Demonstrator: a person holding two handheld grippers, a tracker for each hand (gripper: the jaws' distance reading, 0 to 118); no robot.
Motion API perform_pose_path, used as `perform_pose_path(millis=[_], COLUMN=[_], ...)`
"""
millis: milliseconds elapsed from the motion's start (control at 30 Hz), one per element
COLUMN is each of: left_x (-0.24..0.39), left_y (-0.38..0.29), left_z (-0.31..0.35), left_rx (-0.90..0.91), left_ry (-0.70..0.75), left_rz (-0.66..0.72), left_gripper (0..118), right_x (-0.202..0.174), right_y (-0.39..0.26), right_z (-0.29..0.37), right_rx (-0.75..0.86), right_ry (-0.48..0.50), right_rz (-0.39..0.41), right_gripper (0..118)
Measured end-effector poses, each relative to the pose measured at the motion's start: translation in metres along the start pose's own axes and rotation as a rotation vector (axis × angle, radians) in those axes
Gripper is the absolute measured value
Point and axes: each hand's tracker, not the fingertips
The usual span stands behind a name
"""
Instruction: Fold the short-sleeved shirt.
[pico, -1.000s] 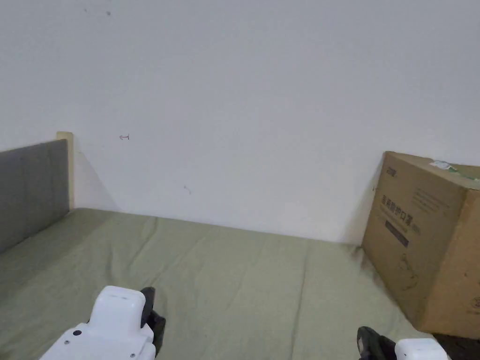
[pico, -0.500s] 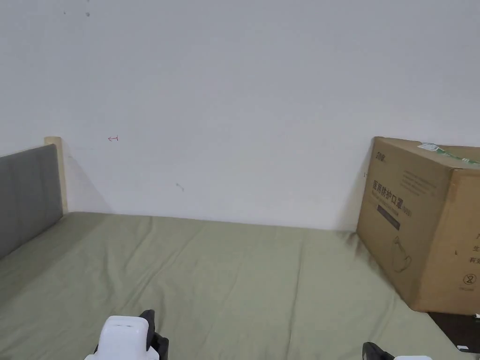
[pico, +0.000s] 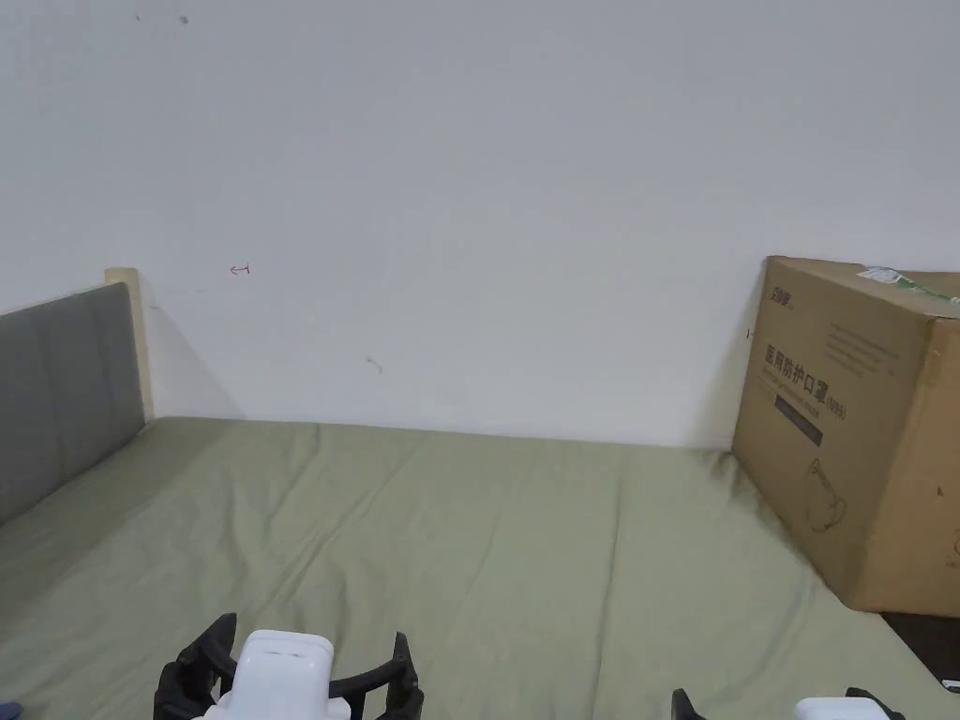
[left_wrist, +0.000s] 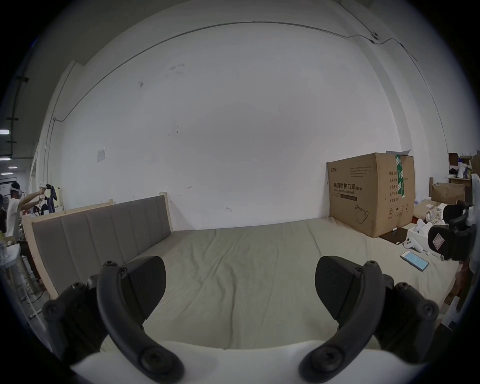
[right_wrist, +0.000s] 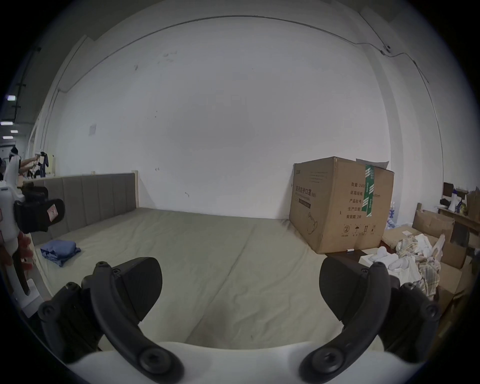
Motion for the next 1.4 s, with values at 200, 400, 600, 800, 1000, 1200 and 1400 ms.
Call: perform_pose_path(millis=[200,400,600,800,1000,1200,1400], left_x=[-0.003,0.001,0.002,-0.003,-0.007,-0.008,-0.007], left_y=[-0.009,-0.004,-0.006,-0.004,-0.005,-0.004,-0.004], left_z=[-0.009,-0.008,0.0,0.0,0.0,0.001,0.0], left_rx=[-0.019,-0.016,0.019,0.013,0.003,0.002,0.0], left_ry=[0.032,0.054,0.033,0.036,0.031,0.033,0.029], left_rz=[0.039,0.038,0.042,0.072,0.094,0.093,0.091], left_gripper=[116,116,116,116,116,116,116], right_x=[-0.004,-0.011,-0.013,-0.018,-0.009,-0.01,-0.015], right_y=[-0.006,-0.005,-0.005,0.0,-0.001,-0.001,-0.002], right_z=[-0.005,-0.009,-0.009,-0.007,-0.001,-0.001,-0.001], right_rx=[0.003,-0.023,-0.027,-0.025,0.005,0.007,0.004], right_ry=[-0.001,-0.003,0.013,0.012,0.045,0.025,0.018], right_rz=[0.006,0.021,-0.008,-0.007,-0.062,-0.07,-0.037], right_gripper=[118,118,118,118,118,118,118])
